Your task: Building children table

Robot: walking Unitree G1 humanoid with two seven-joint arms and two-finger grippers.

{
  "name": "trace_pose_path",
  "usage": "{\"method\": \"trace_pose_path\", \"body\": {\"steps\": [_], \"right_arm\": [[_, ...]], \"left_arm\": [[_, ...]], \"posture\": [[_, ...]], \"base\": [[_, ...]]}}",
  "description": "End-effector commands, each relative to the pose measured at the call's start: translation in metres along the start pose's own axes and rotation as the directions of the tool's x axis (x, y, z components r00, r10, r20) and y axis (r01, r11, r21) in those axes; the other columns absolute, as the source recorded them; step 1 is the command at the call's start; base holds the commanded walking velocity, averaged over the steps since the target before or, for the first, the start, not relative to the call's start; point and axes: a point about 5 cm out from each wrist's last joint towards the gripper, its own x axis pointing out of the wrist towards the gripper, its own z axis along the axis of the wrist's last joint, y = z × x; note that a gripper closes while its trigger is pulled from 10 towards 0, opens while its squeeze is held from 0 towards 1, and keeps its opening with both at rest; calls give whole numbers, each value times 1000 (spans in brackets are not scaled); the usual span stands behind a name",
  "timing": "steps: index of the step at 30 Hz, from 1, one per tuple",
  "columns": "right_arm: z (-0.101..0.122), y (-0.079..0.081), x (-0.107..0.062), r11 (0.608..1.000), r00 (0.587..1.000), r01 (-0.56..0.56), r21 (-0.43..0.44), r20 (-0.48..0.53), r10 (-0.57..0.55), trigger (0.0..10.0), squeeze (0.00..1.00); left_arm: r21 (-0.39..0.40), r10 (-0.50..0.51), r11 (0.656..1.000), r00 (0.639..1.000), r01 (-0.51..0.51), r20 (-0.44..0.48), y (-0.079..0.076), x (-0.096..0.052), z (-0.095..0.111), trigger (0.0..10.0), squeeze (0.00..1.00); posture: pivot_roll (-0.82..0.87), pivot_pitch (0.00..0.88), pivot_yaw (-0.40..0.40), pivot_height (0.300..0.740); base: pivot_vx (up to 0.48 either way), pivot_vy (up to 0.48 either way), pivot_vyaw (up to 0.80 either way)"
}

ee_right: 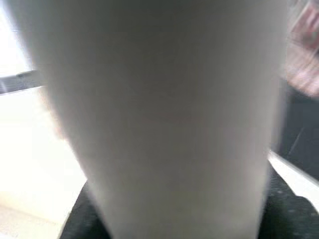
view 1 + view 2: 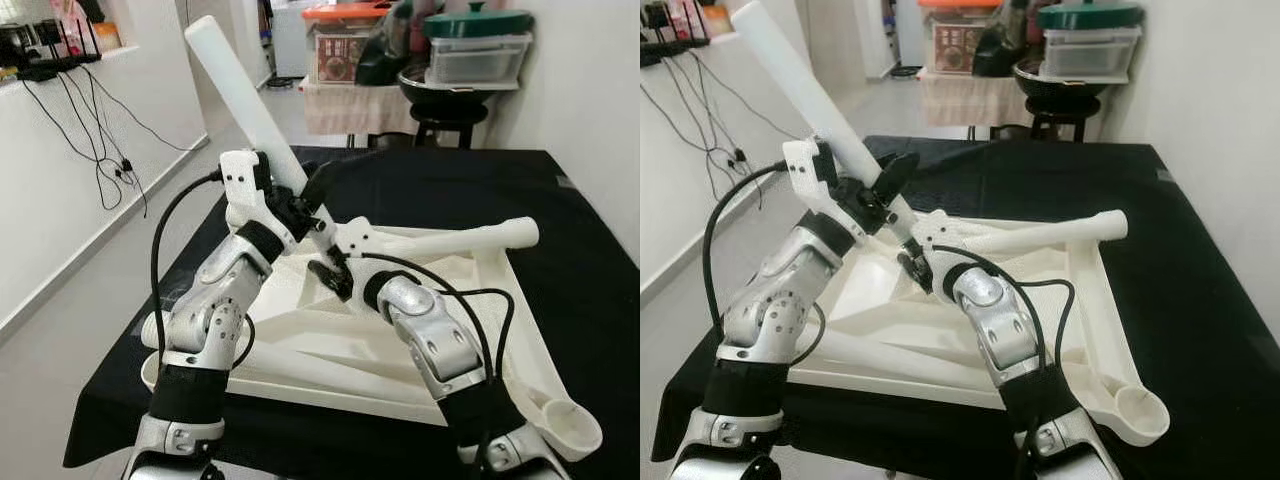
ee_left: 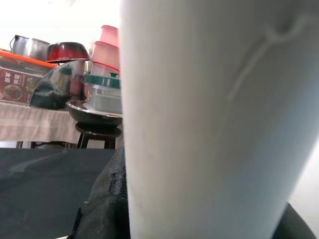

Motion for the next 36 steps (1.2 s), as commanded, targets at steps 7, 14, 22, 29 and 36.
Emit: {"method": "trace_pose_path", "body": {"steps": [7, 14, 22, 29, 36], "right_arm": [[-5, -5, 3, 998, 998, 58, -12, -18, -59, 0, 0], [-7, -18, 2, 994, 994, 113, 4, -1, -113, 0, 0], [-16, -50, -10, 970, 978, 205, 133, -1, -207, 0, 0], [-18, -102, -33, 868, 924, 348, 354, 30, -382, 0, 0], [-8, -113, -49, 771, 894, 289, 567, 127, -429, 10000, 0]], "left_arm": [[-73, -98, 992, 995, 100, 35, -20, 10, 1, 0, 0], [-189, -116, 973, 988, 133, 99, -20, 10, 8, 10000, 1000], [-135, -86, 986, 990, 101, 110, 7, -7, 25, 10000, 1000], [-7, 88, 996, 985, -88, 151, 54, -32, 63, 10000, 1000], [137, 326, 935, 945, -326, 21, 75, -45, 43, 10000, 1000]], "posture": [[-125, 0, 43, 740], [-125, 0, 49, 740], [-123, 0, 49, 740], [-114, 0, 46, 740], [-115, 0, 50, 740]], "base": [[0, 0, 0], [0, 0, 0], [0, 0, 0], [0, 0, 0], [0, 0, 0]]}}
